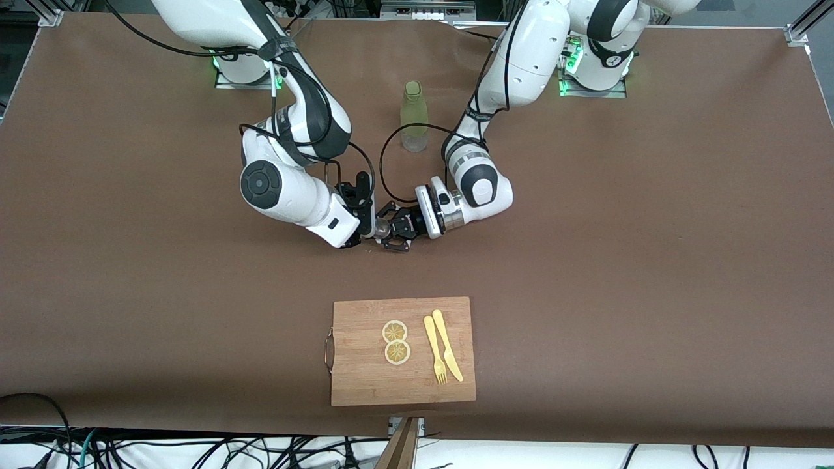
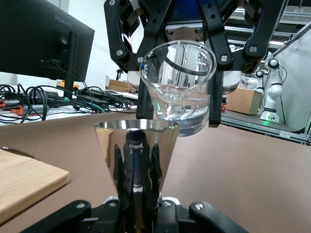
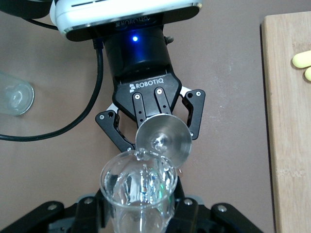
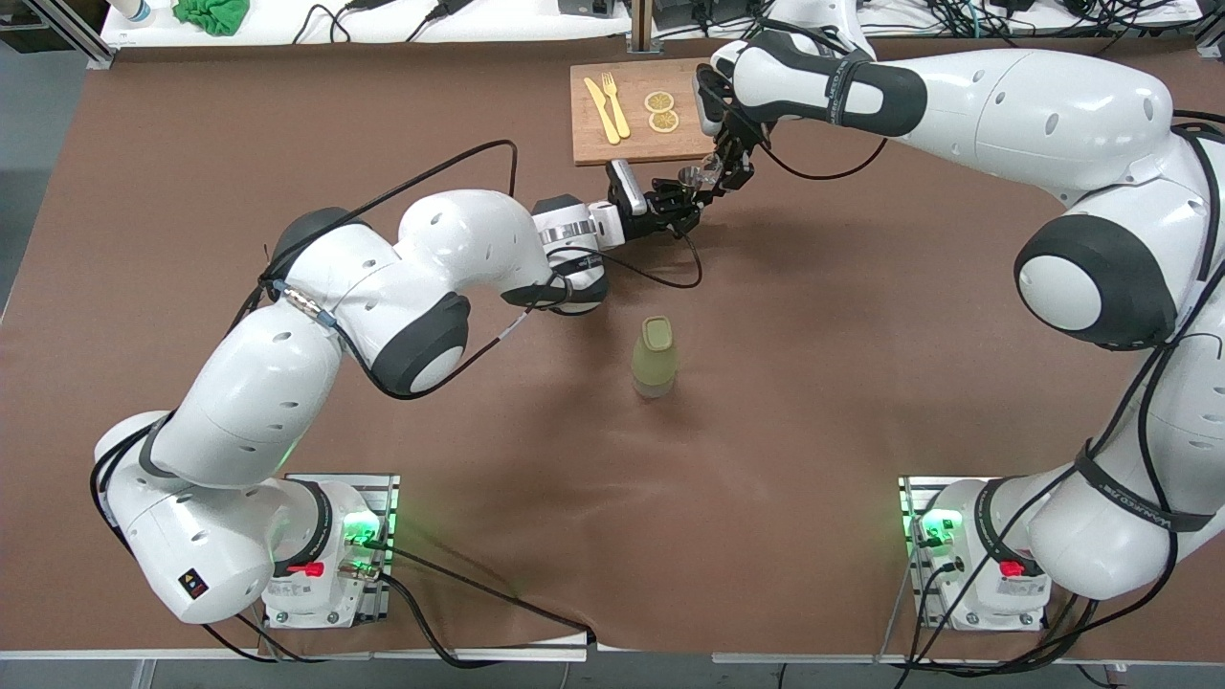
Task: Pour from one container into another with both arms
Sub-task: 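Tilt the glass with the right gripper, pouring into the held jigger, then tilt the glass upright and move both grippers apart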
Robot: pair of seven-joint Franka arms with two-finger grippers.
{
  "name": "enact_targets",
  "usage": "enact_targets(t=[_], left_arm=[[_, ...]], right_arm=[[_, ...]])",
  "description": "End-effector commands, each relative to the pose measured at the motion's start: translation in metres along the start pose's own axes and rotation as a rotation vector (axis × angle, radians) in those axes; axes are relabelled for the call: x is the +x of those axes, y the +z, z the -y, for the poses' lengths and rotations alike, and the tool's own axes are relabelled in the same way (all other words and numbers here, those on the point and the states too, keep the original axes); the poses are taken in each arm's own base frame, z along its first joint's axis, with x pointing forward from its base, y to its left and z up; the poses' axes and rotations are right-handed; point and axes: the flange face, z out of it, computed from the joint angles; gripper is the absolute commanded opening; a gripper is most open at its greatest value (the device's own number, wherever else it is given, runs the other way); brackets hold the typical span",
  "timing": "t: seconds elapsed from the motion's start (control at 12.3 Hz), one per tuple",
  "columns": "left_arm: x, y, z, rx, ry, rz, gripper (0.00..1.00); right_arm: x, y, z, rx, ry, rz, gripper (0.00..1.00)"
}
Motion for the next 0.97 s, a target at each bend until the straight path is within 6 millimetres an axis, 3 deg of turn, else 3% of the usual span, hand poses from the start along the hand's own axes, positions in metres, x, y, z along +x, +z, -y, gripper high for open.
enact_targets(t=[0.0, 0.49, 0.89], left_arm=[[0.001, 0.007, 0.000, 0.082, -0.024, -0.063, 0.00], [0.002, 0.007, 0.000, 0.081, -0.023, -0.064, 0.00], [-0.001, 0.004, 0.000, 0.086, -0.026, -0.054, 0.00]], right_arm=[[-0.003, -0.005, 0.001, -0.013, 0.015, 0.003, 0.37], [-0.032, -0.030, -0.013, -0.005, 0.080, -0.106, 0.37], [-0.087, -0.067, -0.026, 0.034, 0.146, -0.245, 0.37]])
